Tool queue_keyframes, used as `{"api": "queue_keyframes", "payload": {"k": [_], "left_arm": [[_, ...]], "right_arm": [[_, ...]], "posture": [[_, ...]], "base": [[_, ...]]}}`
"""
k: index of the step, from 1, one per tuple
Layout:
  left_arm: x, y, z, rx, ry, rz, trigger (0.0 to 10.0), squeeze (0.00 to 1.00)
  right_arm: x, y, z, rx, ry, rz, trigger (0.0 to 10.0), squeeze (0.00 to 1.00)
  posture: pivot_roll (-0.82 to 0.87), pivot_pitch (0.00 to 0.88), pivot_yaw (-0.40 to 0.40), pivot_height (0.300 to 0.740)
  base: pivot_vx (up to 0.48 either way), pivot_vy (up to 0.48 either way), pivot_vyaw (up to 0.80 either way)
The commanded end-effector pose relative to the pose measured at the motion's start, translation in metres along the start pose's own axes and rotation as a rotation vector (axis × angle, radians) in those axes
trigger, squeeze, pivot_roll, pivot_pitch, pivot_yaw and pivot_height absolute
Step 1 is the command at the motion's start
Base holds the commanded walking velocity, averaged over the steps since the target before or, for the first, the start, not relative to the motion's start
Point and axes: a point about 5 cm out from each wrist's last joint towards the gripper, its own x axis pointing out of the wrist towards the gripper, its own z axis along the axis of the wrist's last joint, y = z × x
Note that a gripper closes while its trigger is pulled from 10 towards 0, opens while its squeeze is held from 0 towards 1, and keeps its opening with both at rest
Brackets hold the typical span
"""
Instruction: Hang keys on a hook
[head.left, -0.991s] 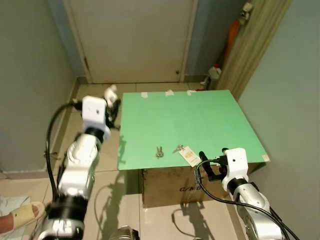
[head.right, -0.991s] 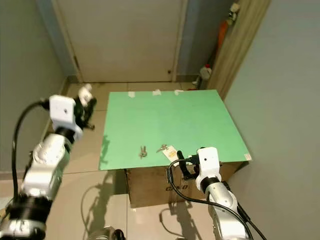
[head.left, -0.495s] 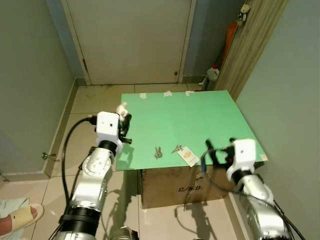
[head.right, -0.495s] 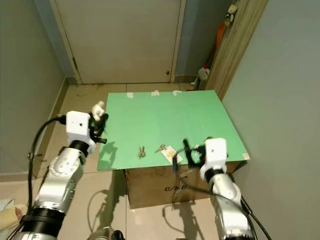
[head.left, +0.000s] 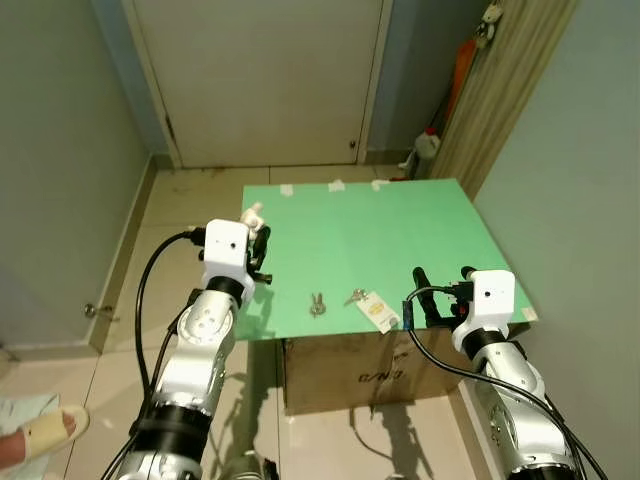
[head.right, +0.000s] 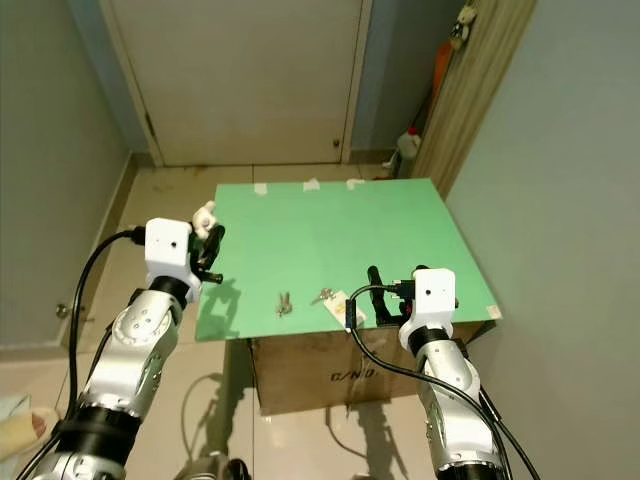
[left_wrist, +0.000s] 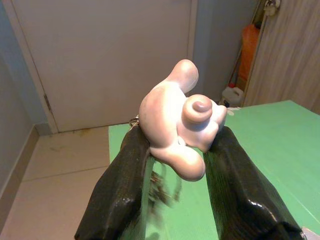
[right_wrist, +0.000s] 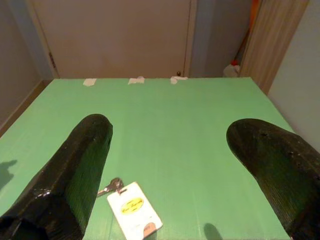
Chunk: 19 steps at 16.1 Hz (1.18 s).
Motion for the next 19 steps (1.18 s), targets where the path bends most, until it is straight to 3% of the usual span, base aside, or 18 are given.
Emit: {"api": "queue_keyframes", "payload": {"k": [1, 7, 19], "left_arm": [[0.0016, -0.003, 0.0017, 0.014, -0.01, -0.004, 10.0, 0.0], [0.0052, -0.0008, 0.0035, 0.009, -0.019, 0.014, 10.0, 0.0], [0.0067, -0.0059, -0.0009, -0.019, -0.006, -0.028, 10.0, 0.0]], "right_arm": [[-0.0006, -0.0034, 0.0006, 0.011, 0.003, -0.021, 10.0, 0.0], [0.0, -0.0047, 0.0007, -0.002, 0.005, -0.019, 10.0, 0.0], [-0.0053, -0.0075, -0.0074, -0.009, 0.052, -0.012, 10.0, 0.0]], "posture": [[-0.1, 0.0, -0.009, 0.74], [-0.1, 0.0, -0.011, 0.74], [-0.13, 0.0, -0.005, 0.74]], "base": [[-0.379, 0.0, 0.0], [-0.372, 0.0, 0.0], [0.0, 0.035, -0.43]]}}
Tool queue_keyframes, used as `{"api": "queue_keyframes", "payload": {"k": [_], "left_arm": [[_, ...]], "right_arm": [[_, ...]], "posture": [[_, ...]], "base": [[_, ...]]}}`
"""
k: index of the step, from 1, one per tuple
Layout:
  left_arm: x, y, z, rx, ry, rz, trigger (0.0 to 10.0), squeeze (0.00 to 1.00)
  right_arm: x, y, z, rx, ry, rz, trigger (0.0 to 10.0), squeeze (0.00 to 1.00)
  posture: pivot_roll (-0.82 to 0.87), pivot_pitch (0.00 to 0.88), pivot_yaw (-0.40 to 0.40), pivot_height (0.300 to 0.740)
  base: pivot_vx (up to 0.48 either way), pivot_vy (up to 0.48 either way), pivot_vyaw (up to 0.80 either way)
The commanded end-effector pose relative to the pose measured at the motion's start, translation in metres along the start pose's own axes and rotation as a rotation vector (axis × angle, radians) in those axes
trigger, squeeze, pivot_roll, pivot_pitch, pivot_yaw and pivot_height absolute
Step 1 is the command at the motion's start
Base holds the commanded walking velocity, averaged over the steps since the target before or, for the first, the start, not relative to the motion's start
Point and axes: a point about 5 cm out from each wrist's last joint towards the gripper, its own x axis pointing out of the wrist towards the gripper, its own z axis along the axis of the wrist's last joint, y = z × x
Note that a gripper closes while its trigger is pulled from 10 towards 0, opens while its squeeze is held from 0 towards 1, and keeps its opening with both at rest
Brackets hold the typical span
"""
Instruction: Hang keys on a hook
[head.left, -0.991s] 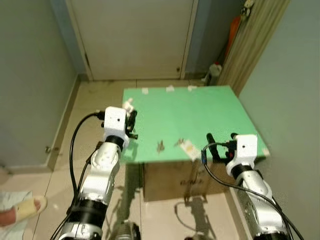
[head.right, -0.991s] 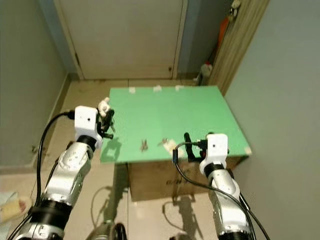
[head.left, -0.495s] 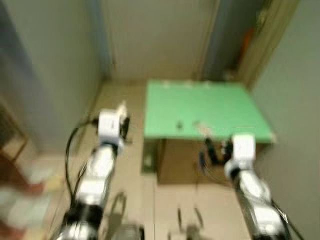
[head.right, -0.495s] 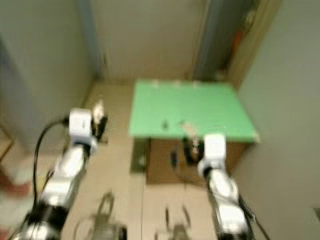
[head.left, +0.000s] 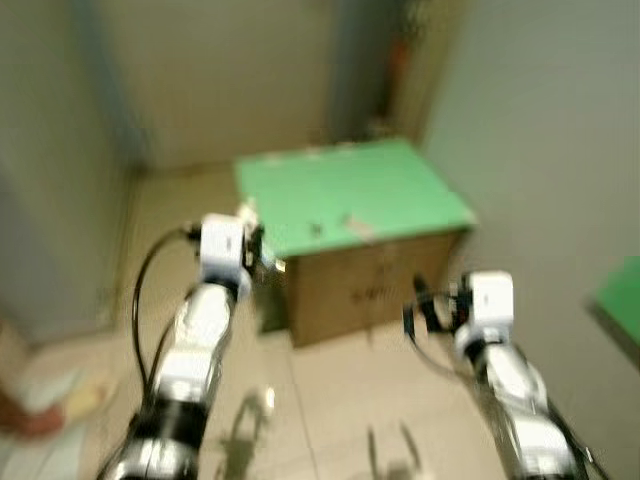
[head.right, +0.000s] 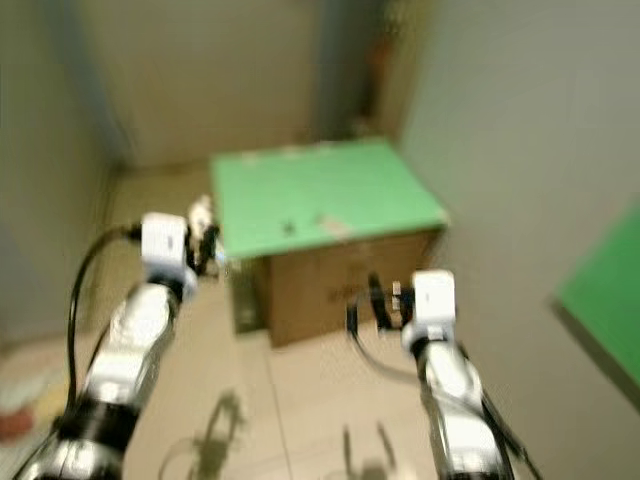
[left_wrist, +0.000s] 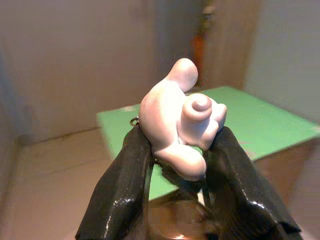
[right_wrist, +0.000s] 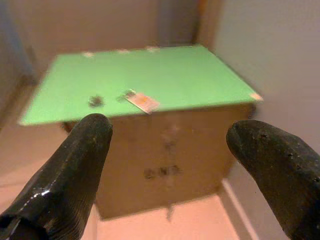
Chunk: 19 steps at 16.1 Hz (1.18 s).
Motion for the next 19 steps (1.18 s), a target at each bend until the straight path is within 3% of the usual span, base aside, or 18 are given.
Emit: {"api": "queue_keyframes", "payload": {"k": [1, 3, 13, 19], "left_arm": [[0.003, -0.007, 0.001, -0.017, -0.001, -0.035, 10.0, 0.0], [0.004, -0.008, 0.002, -0.027, -0.002, -0.042, 10.0, 0.0], [0.004, -0.012, -0.004, -0.034, 0.005, -0.108, 10.0, 0.0], [0.01, -0.01, -0.005, -0.024, 0.014, -0.128, 10.0, 0.0]], "right_arm": [[0.001, -0.003, 0.002, 0.007, 0.001, -0.011, 10.0, 0.0], [0.001, -0.005, 0.001, 0.006, 0.004, -0.015, 10.0, 0.0], [-0.004, -0.011, -0.003, 0.011, 0.023, -0.04, 10.0, 0.0], [-0.023, -0.004, -0.013, 0.004, 0.047, -0.022, 10.0, 0.0]], "posture": [[-0.14, 0.0, -0.005, 0.74], [-0.14, 0.0, -0.004, 0.74], [-0.16, 0.0, 0.001, 0.74], [-0.18, 0.0, 0.006, 0.74]], "base": [[0.0, 0.439, 0.0], [0.0, 0.442, 0.0], [0.0, 0.456, -0.8], [0.0, 0.474, -0.8]]}}
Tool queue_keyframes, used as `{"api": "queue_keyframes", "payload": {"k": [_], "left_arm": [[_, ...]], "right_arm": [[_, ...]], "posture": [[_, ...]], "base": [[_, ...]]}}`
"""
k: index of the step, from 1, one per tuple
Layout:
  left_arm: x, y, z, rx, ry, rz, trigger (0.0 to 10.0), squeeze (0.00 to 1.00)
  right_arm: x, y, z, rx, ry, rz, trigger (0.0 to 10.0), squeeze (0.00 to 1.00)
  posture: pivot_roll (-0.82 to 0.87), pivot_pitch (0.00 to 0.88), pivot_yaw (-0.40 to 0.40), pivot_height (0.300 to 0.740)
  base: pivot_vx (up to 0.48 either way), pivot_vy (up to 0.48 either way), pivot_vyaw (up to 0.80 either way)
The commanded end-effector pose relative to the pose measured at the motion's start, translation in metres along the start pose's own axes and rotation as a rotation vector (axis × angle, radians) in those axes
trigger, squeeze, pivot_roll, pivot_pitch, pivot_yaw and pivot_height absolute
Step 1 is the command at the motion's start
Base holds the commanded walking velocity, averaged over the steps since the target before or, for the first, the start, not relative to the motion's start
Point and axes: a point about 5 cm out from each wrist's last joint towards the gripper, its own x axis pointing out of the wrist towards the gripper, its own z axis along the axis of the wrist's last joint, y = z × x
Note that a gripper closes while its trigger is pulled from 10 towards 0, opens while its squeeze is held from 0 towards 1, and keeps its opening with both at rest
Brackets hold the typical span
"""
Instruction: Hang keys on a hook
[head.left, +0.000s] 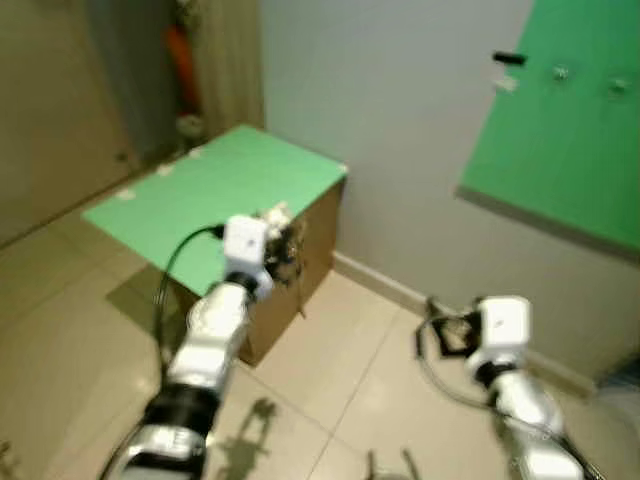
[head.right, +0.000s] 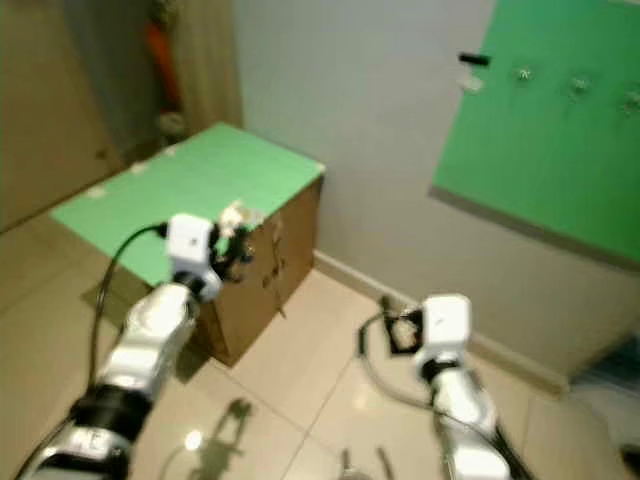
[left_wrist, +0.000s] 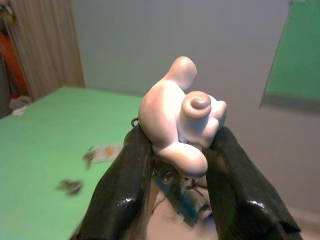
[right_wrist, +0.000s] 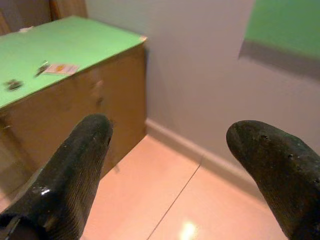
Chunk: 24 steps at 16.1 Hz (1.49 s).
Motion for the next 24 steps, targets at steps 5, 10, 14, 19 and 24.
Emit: {"api": "queue_keyframes", "payload": {"k": [5, 10, 14, 19, 24], "left_arm": [[0.011, -0.002, 0.001, 0.051, 0.028, 0.001, 10.0, 0.0], [0.008, -0.014, 0.0, 0.043, -0.012, -0.098, 10.0, 0.0], [0.01, -0.015, 0.002, 0.052, -0.022, -0.105, 10.0, 0.0], [0.012, -0.015, 0.003, 0.047, -0.028, -0.112, 10.0, 0.0], [0.016, 0.001, -0.001, 0.1, 0.046, -0.087, 10.0, 0.0]], "right_arm": [[-0.02, 0.0, -0.002, -0.096, -0.004, 0.078, 10.0, 0.0], [-0.034, 0.002, -0.012, -0.095, 0.019, 0.08, 10.0, 0.0], [-0.036, 0.003, -0.016, -0.094, 0.042, 0.078, 10.0, 0.0], [-0.03, -0.003, -0.018, -0.096, 0.036, 0.045, 10.0, 0.0], [-0.016, -0.02, 0.0, -0.089, -0.004, 0.023, 10.0, 0.0]], "posture": [[-0.23, 0.015, 0.024, 0.74], [-0.24, 0.03, 0.039, 0.74], [-0.24, 0.017, 0.037, 0.74], [-0.24, 0.009, 0.036, 0.74], [-0.23, 0.0, 0.037, 0.74]], "base": [[0.0, 0.288, -0.47], [0.092, 0.0, 0.0], [0.458, 0.0, -0.5], [0.458, 0.0, -0.71], [0.078, 0.0, 0.0]]}}
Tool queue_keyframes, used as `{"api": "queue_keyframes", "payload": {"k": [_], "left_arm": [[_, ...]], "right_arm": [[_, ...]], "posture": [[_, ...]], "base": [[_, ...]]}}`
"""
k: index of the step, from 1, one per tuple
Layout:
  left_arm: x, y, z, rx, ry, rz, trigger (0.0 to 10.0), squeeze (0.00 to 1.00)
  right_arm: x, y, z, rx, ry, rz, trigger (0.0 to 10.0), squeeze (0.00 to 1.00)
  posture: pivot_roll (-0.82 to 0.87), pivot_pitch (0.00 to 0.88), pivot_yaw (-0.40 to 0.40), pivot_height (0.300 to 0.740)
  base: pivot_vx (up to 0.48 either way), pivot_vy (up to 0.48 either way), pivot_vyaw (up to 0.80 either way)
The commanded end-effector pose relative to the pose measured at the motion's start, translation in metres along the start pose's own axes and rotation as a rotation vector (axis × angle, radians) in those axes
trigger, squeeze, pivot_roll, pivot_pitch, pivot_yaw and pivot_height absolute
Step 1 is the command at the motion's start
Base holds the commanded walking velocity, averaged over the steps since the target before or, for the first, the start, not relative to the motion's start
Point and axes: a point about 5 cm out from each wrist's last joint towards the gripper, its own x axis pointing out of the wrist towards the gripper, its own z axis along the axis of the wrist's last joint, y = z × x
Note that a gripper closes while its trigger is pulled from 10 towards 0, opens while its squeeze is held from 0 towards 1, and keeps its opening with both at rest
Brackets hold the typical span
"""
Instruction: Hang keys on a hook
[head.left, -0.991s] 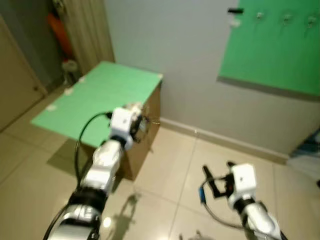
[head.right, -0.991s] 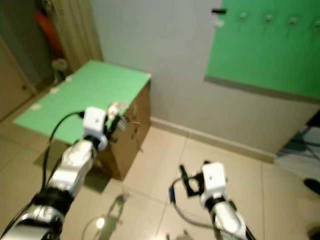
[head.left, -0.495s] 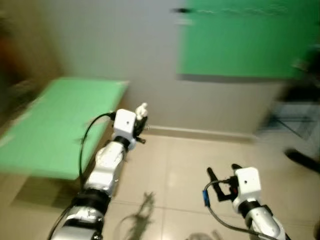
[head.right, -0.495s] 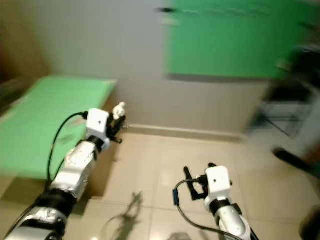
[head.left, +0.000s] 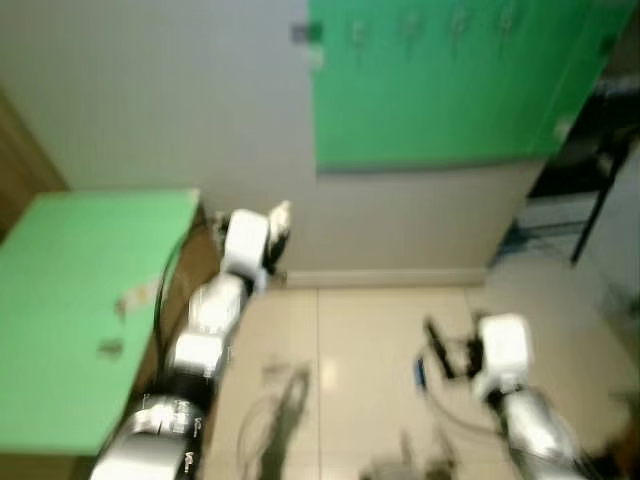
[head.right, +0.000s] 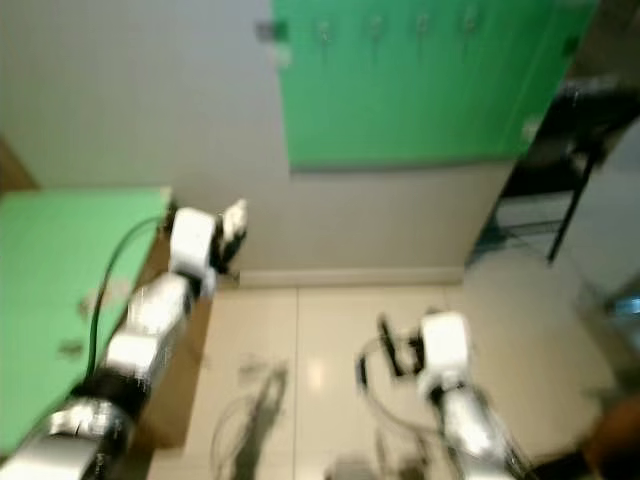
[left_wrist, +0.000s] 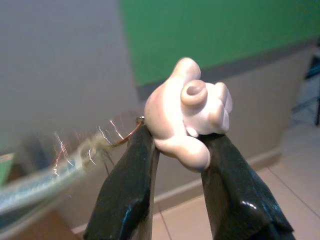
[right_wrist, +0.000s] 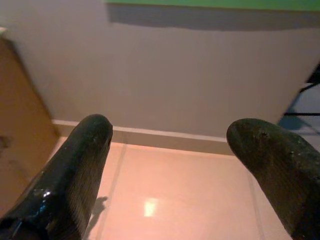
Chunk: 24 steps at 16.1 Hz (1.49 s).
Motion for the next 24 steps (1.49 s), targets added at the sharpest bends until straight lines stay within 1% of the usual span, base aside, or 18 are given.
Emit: {"api": "queue_keyframes", "payload": {"k": [1, 2, 3, 4, 5, 6, 7, 8, 10, 12, 14, 15, 16, 17, 18, 20, 22, 24], "left_arm": [[0.0, 0.009, 0.0, 0.038, 0.03, -0.022, 10.0, 0.0], [0.005, 0.017, 0.009, 0.107, 0.051, -0.093, 10.0, 0.0], [0.007, 0.017, 0.01, 0.133, 0.095, -0.182, 10.0, 0.0], [0.008, 0.016, 0.014, 0.21, 0.11, -0.279, 10.0, 0.0], [0.009, 0.018, 0.017, 0.255, 0.131, -0.342, 10.0, 0.0], [0.012, 0.024, 0.026, 0.273, 0.122, -0.353, 10.0, 0.0], [0.015, 0.026, 0.035, 0.286, 0.108, -0.381, 10.0, 0.0], [0.016, 0.025, 0.039, 0.292, 0.103, -0.403, 10.0, 0.0], [0.021, 0.019, 0.059, 0.308, 0.052, -0.533, 10.0, 0.0], [0.022, 0.017, 0.07, 0.348, 0.038, -0.616, 10.0, 0.0], [0.024, 0.017, 0.08, 0.372, 0.025, -0.67, 10.0, 0.0], [0.025, 0.016, 0.085, 0.371, 0.017, -0.69, 10.0, 0.0], [0.026, 0.015, 0.087, 0.376, 0.014, -0.7, 10.0, 0.0], [0.027, 0.012, 0.092, 0.374, 0.006, -0.727, 10.0, 0.0], [0.028, 0.007, 0.097, 0.375, -0.005, -0.78, 10.0, 0.0], [0.029, 0.003, 0.1, 0.384, -0.011, -0.818, 10.0, 0.0], [0.029, -0.002, 0.102, 0.389, -0.016, -0.853, 10.0, 0.0], [0.028, -0.006, 0.103, 0.382, -0.027, -0.883, 10.0, 0.0]], "right_arm": [[0.003, -0.001, 0.01, 0.009, -0.019, 0.018, 10.0, 0.0], [0.009, -0.005, 0.021, -0.019, -0.022, 0.065, 10.0, 0.0], [0.012, -0.007, 0.03, -0.03, -0.021, 0.103, 10.0, 0.0], [0.015, -0.009, 0.04, -0.042, -0.021, 0.145, 10.0, 0.0], [0.017, -0.009, 0.051, -0.064, -0.032, 0.199, 10.0, 0.0], [0.019, -0.007, 0.063, -0.083, -0.04, 0.258, 10.0, 0.0], [0.023, -0.005, 0.071, -0.097, -0.04, 0.305, 10.0, 0.0], [0.024, -0.003, 0.075, -0.103, -0.039, 0.324, 10.0, 0.0], [0.029, 0.004, 0.09, -0.155, -0.047, 0.415, 10.0, 0.0], [0.03, 0.011, 0.104, -0.176, -0.063, 0.48, 10.0, 0.0], [0.031, 0.02, 0.118, -0.192, -0.079, 0.552, 10.0, 0.0], [0.03, 0.023, 0.122, -0.209, -0.082, 0.585, 10.0, 0.0], [0.03, 0.024, 0.124, -0.218, -0.084, 0.598, 10.0, 0.0], [0.031, 0.025, 0.128, -0.228, -0.084, 0.619, 10.0, 0.0], [0.032, 0.028, 0.13, -0.237, -0.073, 0.655, 10.0, 0.0], [0.032, 0.033, 0.131, -0.239, -0.055, 0.71, 10.0, 0.0], [0.035, 0.038, 0.132, -0.245, -0.054, 0.728, 10.0, 0.0], [0.038, 0.039, 0.132, -0.251, -0.055, 0.728, 10.0, 0.0]], "posture": [[-0.23, 0.0, 0.036, 0.74], [-0.22, 0.0, 0.035, 0.74], [-0.22, 0.0, 0.035, 0.74], [-0.22, 0.0, 0.035, 0.74], [-0.22, 0.0, 0.037, 0.74], [-0.22, 0.0, 0.036, 0.74], [-0.22, 0.0, 0.035, 0.74], [-0.22, 0.0, 0.037, 0.74], [-0.22, 0.0, 0.042, 0.74], [-0.22, 0.0, 0.051, 0.74], [-0.22, 0.0, 0.051, 0.74], [-0.22, 0.0, 0.052, 0.74], [-0.22, 0.0, 0.051, 0.74], [-0.22, 0.0, 0.05, 0.74], [-0.22, 0.0, 0.049, 0.74], [-0.21, 0.0, 0.044, 0.74], [-0.2, 0.0, 0.046, 0.74], [-0.2, 0.0, 0.045, 0.74]], "base": [[0.0, 0.0, 0.0], [0.0, 0.0, 0.0], [0.0, 0.0, 0.0], [0.0, 0.0, 0.0], [0.0, 0.0, 0.0], [0.0, 0.0, 0.0], [0.0, 0.0, 0.0], [0.0, 0.0, 0.0], [0.0, 0.0, 0.0], [0.0, 0.0, 0.0], [0.0, 0.0, 0.0], [0.0, 0.0, 0.0], [0.0, 0.0, 0.0], [0.0, 0.0, 0.0], [0.0, 0.0, 0.0], [0.0, 0.0, 0.0], [0.0, 0.0, 0.0], [0.0, 0.0, 0.0]]}}
